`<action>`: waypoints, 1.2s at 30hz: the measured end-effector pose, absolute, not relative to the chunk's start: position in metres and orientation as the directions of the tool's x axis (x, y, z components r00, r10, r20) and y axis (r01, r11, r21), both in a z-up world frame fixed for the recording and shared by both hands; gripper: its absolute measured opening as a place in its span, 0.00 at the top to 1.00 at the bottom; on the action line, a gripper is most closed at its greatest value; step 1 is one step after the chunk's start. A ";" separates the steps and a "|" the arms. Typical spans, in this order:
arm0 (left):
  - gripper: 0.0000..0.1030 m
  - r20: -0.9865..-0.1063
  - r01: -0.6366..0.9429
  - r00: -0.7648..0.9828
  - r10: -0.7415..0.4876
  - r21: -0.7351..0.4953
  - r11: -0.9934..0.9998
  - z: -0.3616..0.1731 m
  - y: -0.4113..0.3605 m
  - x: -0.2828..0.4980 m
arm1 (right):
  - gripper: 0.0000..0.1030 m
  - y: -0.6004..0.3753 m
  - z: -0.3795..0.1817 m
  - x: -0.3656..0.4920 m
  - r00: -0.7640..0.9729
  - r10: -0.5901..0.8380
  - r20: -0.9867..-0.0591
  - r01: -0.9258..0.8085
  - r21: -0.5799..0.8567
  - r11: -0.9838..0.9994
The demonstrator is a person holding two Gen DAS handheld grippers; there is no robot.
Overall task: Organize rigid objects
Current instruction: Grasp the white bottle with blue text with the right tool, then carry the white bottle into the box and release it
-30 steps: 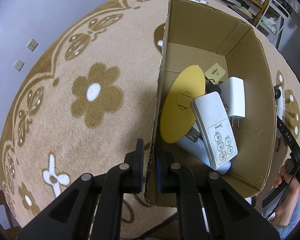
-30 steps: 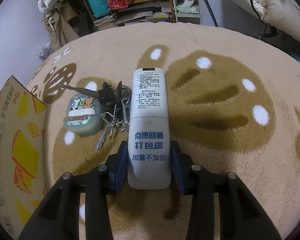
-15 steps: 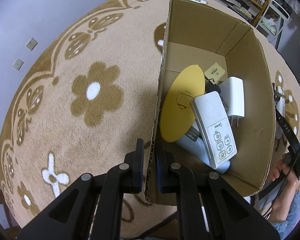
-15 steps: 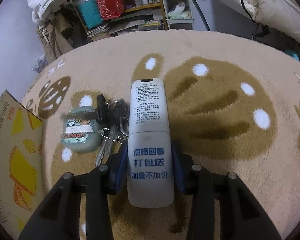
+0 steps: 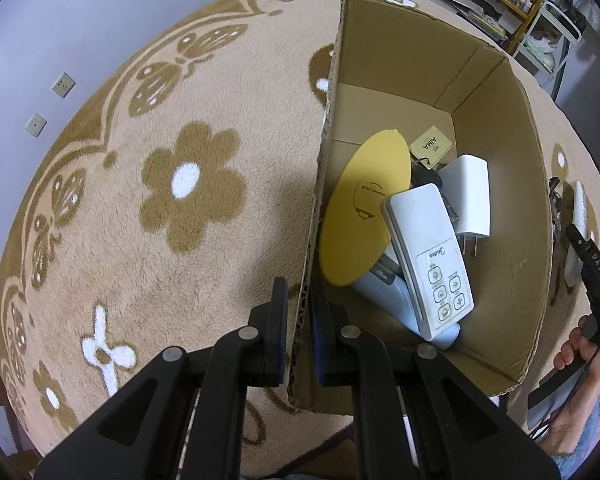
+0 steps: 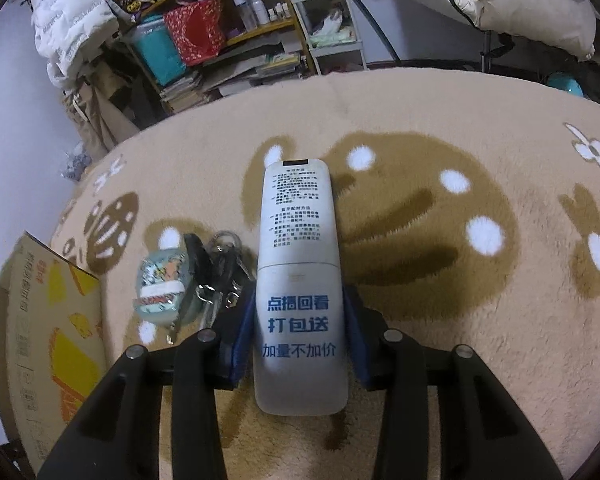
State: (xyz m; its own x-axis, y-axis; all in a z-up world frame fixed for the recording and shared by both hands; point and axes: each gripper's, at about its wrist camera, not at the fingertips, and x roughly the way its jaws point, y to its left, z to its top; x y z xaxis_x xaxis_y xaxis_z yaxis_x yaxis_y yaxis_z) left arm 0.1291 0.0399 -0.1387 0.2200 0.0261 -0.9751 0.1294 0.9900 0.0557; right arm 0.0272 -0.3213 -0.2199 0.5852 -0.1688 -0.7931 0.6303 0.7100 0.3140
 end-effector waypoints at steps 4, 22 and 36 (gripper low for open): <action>0.90 -0.975 0.131 0.220 0.027 0.057 0.990 -0.139 0.039 0.129 | 0.57 -0.319 -0.208 0.028 0.612 -0.154 -0.775 0.606 0.336 0.721; 0.90 -0.975 0.132 0.221 0.031 0.061 0.989 -0.139 0.039 0.129 | 0.57 -0.228 -0.116 0.057 0.790 0.027 -0.613 0.284 0.403 0.870; 0.89 -0.974 0.134 0.223 0.032 0.063 0.989 -0.138 0.039 0.129 | 0.57 -0.137 -0.121 0.076 0.733 0.186 -0.655 0.088 0.362 0.928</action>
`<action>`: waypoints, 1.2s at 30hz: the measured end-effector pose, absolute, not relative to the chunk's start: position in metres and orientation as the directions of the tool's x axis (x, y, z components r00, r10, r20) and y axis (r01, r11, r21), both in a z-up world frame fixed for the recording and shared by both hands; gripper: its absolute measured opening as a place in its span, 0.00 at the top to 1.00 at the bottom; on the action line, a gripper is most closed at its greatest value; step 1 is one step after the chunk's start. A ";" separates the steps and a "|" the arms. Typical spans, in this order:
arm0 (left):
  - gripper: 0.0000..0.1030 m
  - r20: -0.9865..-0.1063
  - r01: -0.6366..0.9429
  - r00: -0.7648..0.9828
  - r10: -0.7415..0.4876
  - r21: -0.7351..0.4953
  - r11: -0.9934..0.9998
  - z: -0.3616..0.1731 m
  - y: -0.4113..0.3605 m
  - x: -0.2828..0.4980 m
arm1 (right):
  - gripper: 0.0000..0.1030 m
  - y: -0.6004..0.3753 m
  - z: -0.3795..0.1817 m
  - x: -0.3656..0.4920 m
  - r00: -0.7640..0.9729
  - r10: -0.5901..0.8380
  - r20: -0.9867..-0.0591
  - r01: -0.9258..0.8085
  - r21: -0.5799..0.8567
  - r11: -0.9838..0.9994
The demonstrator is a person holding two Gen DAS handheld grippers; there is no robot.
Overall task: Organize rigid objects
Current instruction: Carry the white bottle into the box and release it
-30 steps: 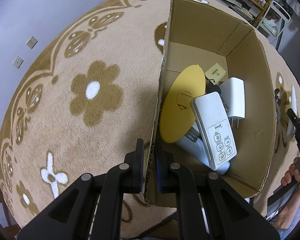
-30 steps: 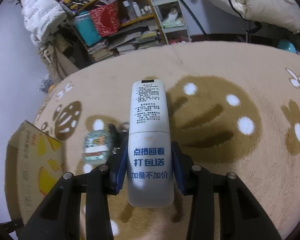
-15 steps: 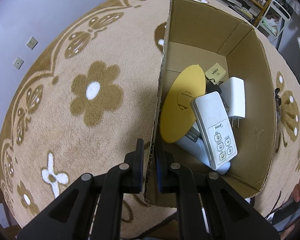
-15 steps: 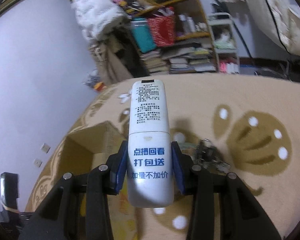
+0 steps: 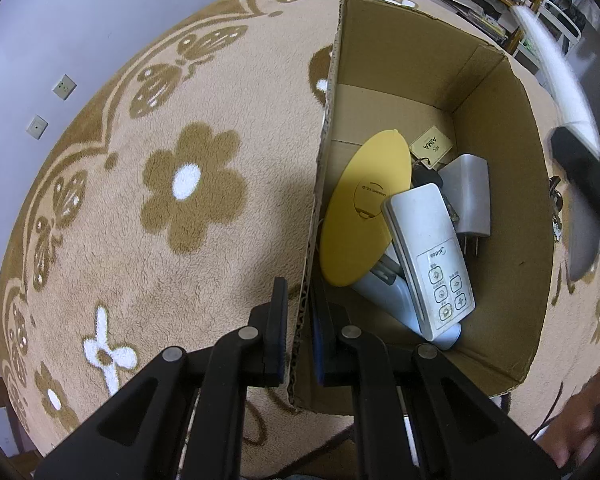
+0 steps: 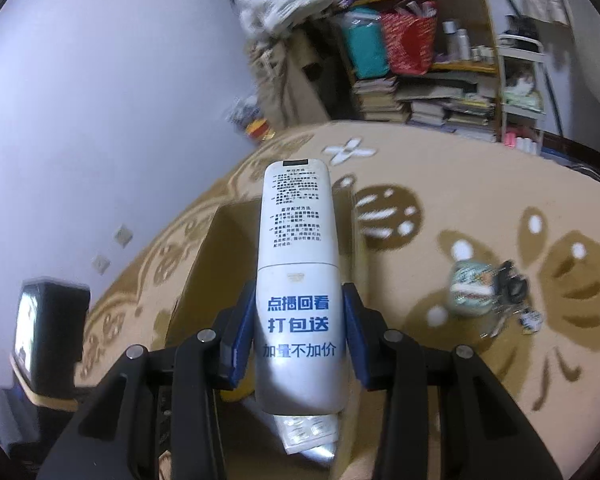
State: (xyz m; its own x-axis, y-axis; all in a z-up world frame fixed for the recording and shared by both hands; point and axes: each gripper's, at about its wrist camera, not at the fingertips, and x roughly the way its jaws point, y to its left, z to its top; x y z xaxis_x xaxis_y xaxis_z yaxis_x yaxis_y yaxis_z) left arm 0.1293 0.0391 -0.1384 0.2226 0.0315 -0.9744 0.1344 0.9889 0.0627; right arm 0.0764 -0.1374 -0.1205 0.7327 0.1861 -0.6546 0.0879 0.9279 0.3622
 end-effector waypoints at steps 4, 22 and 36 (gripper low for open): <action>0.89 -0.975 0.133 0.222 0.030 0.061 0.989 -0.138 0.039 0.130 | 0.57 -0.115 -0.130 0.079 0.698 0.216 -0.683 0.038 0.336 0.941; 0.90 -0.975 0.137 0.223 0.024 0.056 0.989 -0.138 0.040 0.129 | 0.59 -0.120 -0.144 0.082 0.677 0.222 -0.701 0.058 0.352 0.934; 0.90 -0.975 0.139 0.221 0.030 0.062 0.988 -0.139 0.039 0.129 | 0.21 -0.208 -0.141 0.082 0.737 -0.030 -0.675 0.331 0.322 0.887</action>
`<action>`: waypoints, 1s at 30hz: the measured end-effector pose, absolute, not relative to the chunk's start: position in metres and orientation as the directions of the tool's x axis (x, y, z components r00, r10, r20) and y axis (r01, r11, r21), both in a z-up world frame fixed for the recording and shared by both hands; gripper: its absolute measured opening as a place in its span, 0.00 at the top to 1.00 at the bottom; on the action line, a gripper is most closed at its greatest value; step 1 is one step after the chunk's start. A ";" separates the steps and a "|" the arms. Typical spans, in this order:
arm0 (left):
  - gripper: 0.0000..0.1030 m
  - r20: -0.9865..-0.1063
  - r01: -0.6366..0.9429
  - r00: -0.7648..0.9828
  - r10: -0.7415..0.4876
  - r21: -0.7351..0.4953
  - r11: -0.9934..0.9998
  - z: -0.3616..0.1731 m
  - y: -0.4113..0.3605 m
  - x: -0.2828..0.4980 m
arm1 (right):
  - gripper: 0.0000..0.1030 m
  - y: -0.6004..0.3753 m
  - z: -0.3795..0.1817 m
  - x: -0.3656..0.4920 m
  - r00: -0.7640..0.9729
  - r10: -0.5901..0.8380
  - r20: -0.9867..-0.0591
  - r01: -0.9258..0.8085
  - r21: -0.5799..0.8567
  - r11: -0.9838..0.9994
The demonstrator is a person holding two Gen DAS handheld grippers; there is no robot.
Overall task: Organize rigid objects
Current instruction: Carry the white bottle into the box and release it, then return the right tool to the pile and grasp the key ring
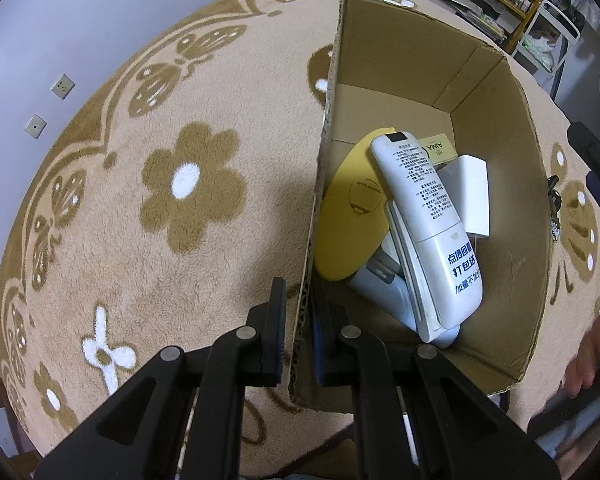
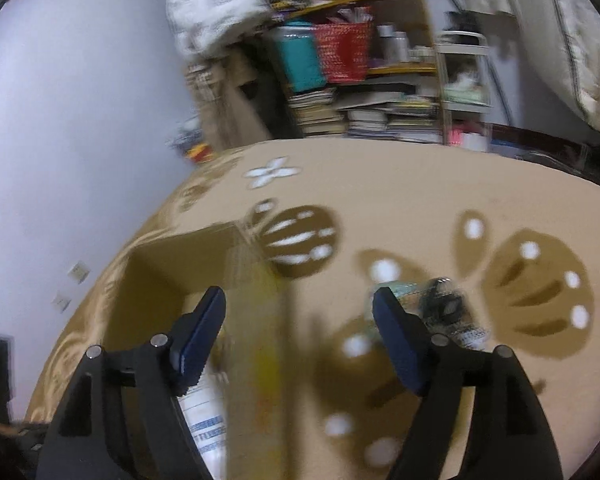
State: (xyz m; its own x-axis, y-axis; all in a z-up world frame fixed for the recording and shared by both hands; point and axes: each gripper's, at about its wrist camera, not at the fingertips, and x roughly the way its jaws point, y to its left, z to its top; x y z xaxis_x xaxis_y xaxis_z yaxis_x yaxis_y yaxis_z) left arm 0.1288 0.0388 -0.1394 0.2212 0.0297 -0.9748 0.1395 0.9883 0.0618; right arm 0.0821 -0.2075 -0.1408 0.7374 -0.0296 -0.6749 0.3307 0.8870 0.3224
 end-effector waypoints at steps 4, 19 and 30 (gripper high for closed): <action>0.90 -0.974 0.147 0.223 0.041 0.076 0.986 -0.139 0.037 0.129 | 0.21 -0.244 -0.161 0.086 0.704 -0.078 -0.706 0.427 0.332 0.841; 0.89 -0.972 0.151 0.230 0.054 0.090 0.984 -0.138 0.035 0.128 | 0.41 -0.308 -0.222 0.093 0.575 -0.114 -0.810 0.568 0.295 0.768; 0.89 -0.971 0.153 0.233 0.061 0.098 0.983 -0.139 0.035 0.127 | 0.67 -0.324 -0.234 0.100 0.559 0.015 -0.829 0.540 0.378 0.752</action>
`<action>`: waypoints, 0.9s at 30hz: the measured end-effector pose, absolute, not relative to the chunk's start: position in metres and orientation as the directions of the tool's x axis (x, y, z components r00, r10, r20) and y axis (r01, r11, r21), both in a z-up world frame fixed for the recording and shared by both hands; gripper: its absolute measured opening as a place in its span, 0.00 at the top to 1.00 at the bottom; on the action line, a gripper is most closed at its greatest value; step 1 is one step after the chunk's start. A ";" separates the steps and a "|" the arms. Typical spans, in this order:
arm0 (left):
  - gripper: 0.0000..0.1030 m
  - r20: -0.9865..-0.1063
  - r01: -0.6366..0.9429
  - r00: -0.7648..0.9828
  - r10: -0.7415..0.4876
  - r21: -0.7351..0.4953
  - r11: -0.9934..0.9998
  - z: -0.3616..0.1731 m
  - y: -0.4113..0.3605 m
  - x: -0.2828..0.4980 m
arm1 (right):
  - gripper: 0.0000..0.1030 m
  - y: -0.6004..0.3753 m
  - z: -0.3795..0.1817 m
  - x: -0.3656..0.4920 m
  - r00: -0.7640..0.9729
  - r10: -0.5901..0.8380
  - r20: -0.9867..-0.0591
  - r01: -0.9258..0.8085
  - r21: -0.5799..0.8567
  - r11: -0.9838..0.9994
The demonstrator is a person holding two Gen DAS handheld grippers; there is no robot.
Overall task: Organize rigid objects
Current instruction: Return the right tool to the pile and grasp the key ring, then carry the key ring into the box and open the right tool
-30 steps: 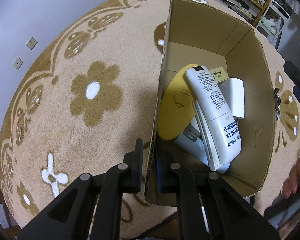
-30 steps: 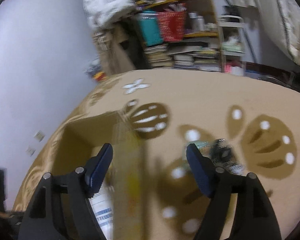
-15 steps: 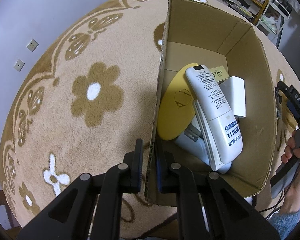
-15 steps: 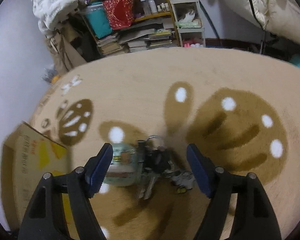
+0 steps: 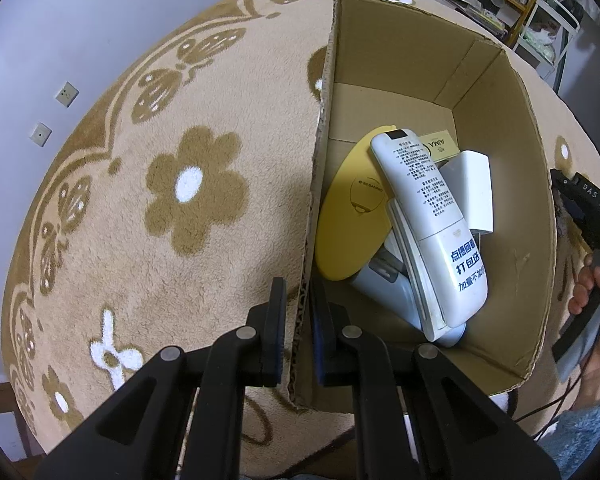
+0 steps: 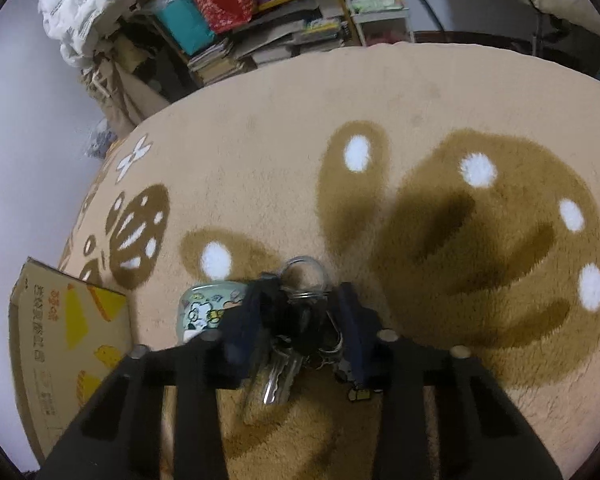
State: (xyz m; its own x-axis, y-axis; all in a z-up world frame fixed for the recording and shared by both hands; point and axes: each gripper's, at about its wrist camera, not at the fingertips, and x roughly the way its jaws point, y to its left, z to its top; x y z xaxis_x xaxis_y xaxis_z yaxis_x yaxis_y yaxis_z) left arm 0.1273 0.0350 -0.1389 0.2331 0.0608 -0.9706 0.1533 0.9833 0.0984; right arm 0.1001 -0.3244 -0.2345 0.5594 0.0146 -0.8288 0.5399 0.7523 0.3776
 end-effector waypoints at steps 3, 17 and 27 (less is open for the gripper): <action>0.89 -0.970 0.154 0.234 0.062 0.100 0.983 -0.139 0.035 0.127 | 0.73 -0.310 -0.232 0.105 0.523 -0.039 -0.852 0.509 0.275 0.816; 0.89 -0.970 0.157 0.234 0.062 0.101 0.982 -0.139 0.035 0.127 | 0.75 -0.287 -0.188 0.082 0.601 -0.148 -0.786 0.441 0.171 0.881; 0.89 -0.970 0.159 0.236 0.063 0.102 0.982 -0.140 0.034 0.125 | 0.75 -0.275 -0.108 0.070 0.739 -0.125 -0.662 0.358 0.228 0.905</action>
